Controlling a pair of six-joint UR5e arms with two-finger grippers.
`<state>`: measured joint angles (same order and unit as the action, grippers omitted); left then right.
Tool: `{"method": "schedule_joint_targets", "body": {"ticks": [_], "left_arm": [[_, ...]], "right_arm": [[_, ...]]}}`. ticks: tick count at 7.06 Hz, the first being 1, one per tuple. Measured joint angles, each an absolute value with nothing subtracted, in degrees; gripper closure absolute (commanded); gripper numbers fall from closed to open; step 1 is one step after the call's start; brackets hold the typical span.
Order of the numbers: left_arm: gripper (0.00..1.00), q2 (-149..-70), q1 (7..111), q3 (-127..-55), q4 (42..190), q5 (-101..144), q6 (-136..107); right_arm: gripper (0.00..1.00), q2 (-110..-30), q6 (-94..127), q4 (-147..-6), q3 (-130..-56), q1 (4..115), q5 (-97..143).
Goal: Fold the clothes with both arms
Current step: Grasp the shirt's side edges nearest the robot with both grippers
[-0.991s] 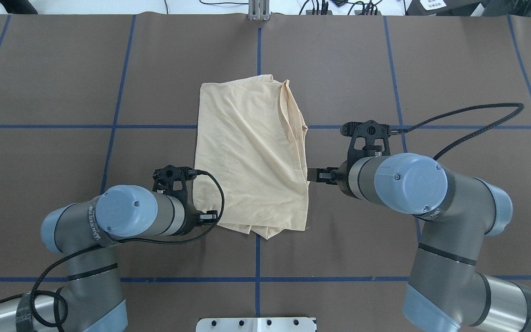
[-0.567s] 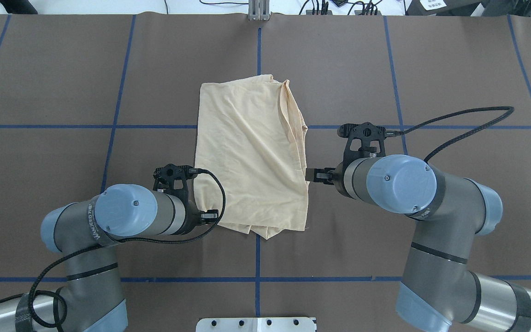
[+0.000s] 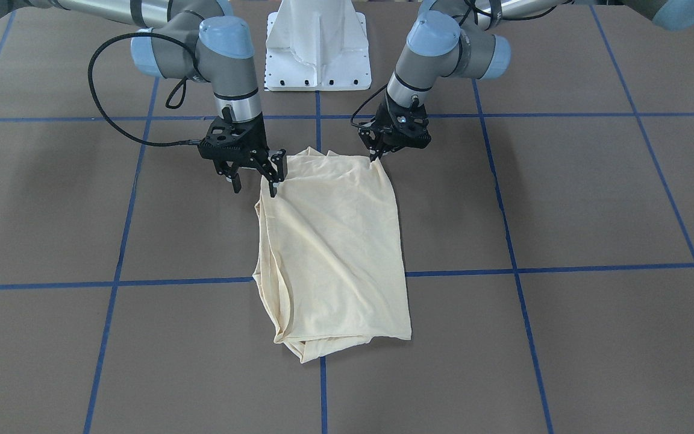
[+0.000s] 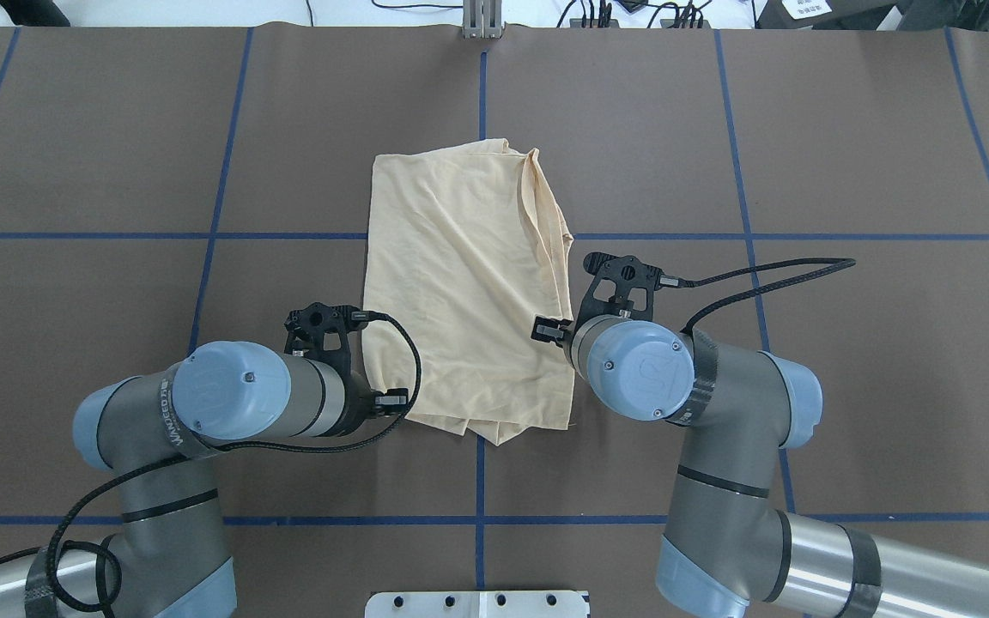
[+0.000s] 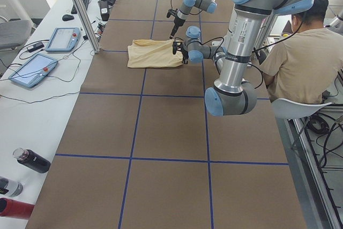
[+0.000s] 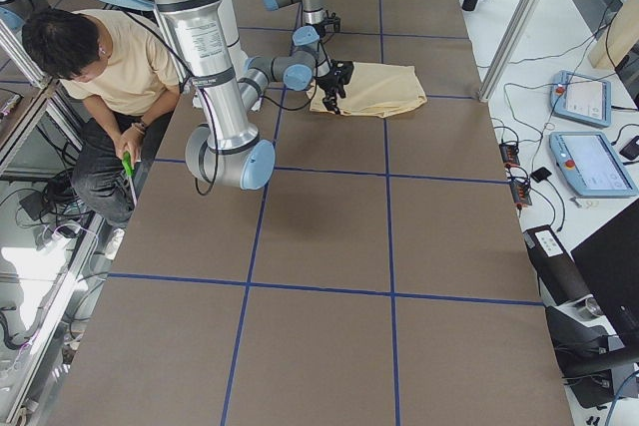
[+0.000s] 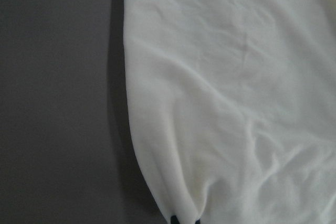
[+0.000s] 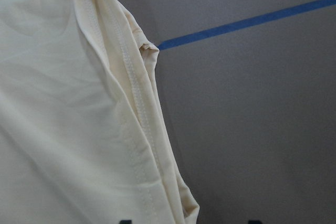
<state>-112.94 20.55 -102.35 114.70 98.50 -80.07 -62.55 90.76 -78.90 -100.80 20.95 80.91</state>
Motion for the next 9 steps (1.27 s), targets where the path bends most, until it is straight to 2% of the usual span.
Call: {"method": "schedule_joint_targets", "body": {"ticks": [4,5,6,7,9], "left_arm": [[1.00,-112.9,20.6,-102.4,114.7,98.4,-80.1],[1.00,-112.9,20.6,-102.4,114.7,98.4,-80.1],[1.00,-112.9,20.6,-102.4,114.8,98.4,-80.1],[1.00,-112.9,20.6,-102.4,114.8,98.4,-80.1],[1.00,-112.9,20.6,-102.4,114.8,98.4,-80.1]], "right_arm": [[0.48,-61.4,94.1,-74.9,-96.8,19.8,79.0],[0.64,-61.2,94.3,-74.8,-96.6,19.3,78.5],[0.87,-61.2,94.3,-74.8,-96.6,18.9,77.9],[1.00,-61.2,94.4,-74.8,-96.6,18.7,77.7],[1.00,-61.4,94.2,-74.7,-97.0,18.6,77.6]]}}
